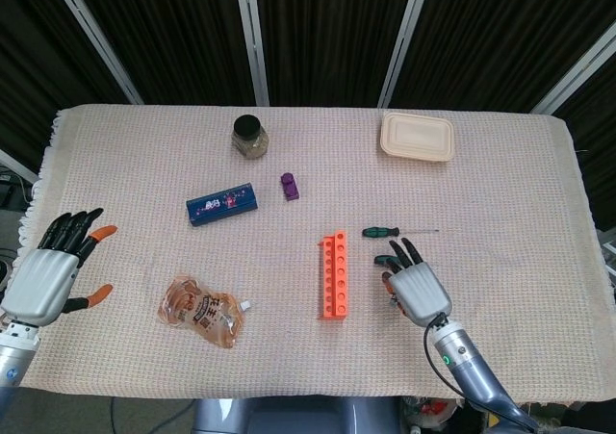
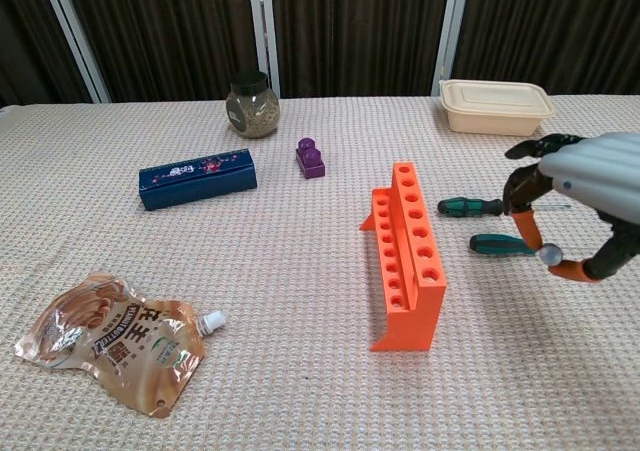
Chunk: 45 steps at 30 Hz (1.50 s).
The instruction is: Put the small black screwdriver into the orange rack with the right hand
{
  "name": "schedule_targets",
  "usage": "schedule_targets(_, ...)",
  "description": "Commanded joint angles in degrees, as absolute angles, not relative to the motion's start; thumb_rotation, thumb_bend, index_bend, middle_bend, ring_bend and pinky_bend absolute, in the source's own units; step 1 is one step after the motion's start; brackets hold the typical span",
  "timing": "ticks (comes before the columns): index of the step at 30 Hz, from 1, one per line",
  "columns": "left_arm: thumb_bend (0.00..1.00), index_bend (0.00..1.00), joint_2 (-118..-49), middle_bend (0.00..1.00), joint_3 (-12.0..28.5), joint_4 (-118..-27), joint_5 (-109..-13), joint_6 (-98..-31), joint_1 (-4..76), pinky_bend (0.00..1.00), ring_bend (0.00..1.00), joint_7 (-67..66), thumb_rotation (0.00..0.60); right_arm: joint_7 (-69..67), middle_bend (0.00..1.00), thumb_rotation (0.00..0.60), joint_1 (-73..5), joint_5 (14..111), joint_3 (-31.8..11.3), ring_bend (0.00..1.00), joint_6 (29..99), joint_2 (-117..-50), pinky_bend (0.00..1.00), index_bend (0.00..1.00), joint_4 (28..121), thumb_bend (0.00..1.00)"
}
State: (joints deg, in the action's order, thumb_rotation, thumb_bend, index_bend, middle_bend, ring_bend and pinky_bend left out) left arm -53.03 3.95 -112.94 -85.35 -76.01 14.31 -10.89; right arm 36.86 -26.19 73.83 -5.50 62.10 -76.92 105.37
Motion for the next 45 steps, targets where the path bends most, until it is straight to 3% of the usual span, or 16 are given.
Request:
schedule_targets(1,0.21,0.17,-53.13,0.00,3.79,-113.18,-85.50,-75.63,14.51,0.00,0.00,-11.10,0.600,22.29,0.30,0.600,-26.16,70.62,-8.68,0.01,57.89,-68.03,0.01,0.67,114.56,0.26)
schedule_targets(10,0.21,0.18,-53.73,0.00,2.77,-114.19,-86.66,-74.23,15.11,0.00,0.00,-13.03,0.600,-16.22,0.32,0.600,-27.06,69.28,-15.69,0.02,43.49,-54.32,0.01,0.69,120.17,0.28)
schedule_targets(16,0.21,0.18,-54.69,0.00,1.94,-114.40,-86.76,-73.57,15.10,0.00,0.00,-14.26,0.600,-35.78,0.33,0.600,-27.53,73.69,-19.07,0.03,37.32,-50.63,0.01,0.70,118.51,0.30)
schedule_targets(23,0.21,0.18,-55.82,0.00,1.23,-114.12,-86.18,-72.62,15.18,0.00,0.00,-15.90,0.600,-51.49,0.34,0.600,-28.14,79.73,-21.70,0.04,35.27,-48.30,0.01,0.70,116.87,0.30)
schedule_targets(34,0.21,0.17,-56.38,0.00,1.67,-113.92,-85.49,-73.39,15.16,0.00,0.00,-16.44,0.600,-64.25,0.34,0.600,-30.52,88.26,-20.22,0.04,36.22,-48.18,0.01,0.71,114.47,0.30)
schedule_targets(45,0.21,0.17,-56.25,0.00,1.91,-113.56,-84.85,-73.79,15.12,0.00,0.00,-15.92,0.600,-64.04,0.34,0.600,-33.62,90.09,-17.35,0.04,36.51,-48.80,0.01,0.71,113.98,0.30)
